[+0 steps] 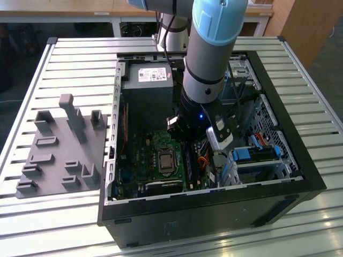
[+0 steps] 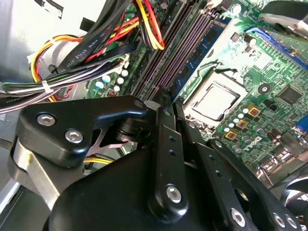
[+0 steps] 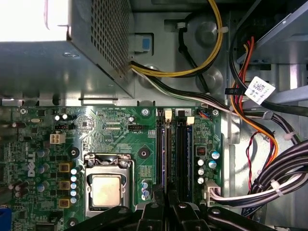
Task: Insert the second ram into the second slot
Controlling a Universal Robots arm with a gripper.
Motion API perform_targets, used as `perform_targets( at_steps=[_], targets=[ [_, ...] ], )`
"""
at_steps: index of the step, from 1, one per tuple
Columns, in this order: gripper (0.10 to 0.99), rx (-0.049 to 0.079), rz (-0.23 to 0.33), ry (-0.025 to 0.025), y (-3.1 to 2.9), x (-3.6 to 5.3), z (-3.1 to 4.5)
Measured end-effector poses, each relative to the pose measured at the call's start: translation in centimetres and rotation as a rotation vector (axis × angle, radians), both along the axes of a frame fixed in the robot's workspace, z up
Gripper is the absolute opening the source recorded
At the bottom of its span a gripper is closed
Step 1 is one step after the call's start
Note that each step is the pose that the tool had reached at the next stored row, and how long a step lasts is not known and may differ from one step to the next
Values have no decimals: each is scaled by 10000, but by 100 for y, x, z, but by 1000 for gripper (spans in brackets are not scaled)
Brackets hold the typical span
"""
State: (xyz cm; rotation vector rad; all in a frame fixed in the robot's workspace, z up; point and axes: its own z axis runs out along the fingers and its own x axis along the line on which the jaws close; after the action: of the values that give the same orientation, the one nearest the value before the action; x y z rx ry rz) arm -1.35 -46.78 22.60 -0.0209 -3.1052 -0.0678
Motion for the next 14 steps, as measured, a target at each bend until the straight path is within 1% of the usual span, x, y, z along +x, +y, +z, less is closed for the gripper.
perform_targets(
  at_steps=[5,14],
  targets=[
    [141,-4,-1,0,0,5,-31],
    [141,-13,-19,0,0,20,-49]
  ],
)
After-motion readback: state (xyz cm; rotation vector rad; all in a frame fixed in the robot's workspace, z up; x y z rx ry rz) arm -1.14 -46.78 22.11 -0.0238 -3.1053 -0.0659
